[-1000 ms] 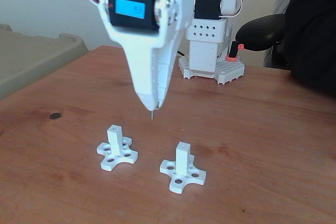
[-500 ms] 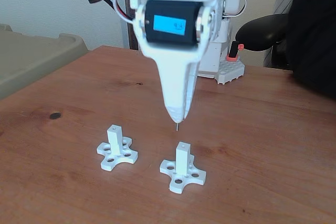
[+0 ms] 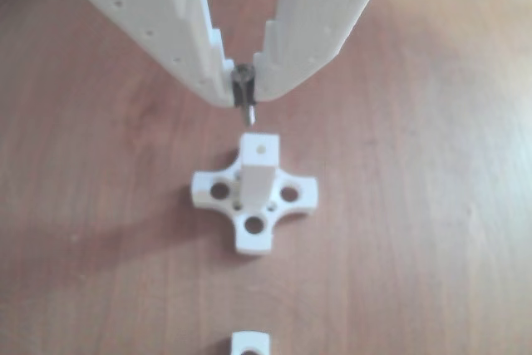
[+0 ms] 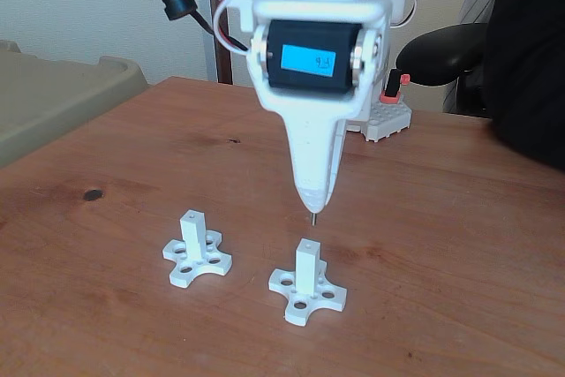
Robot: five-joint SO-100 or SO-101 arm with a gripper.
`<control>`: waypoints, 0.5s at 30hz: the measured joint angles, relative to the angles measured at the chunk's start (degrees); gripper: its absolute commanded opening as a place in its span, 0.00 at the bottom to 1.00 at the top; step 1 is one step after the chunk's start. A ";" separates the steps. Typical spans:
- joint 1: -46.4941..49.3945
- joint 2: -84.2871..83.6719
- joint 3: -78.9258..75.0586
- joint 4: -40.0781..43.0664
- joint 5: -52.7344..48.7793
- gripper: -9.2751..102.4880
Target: Grab the screw and set it in the hole.
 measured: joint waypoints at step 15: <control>-0.18 0.00 0.79 -2.11 0.00 0.04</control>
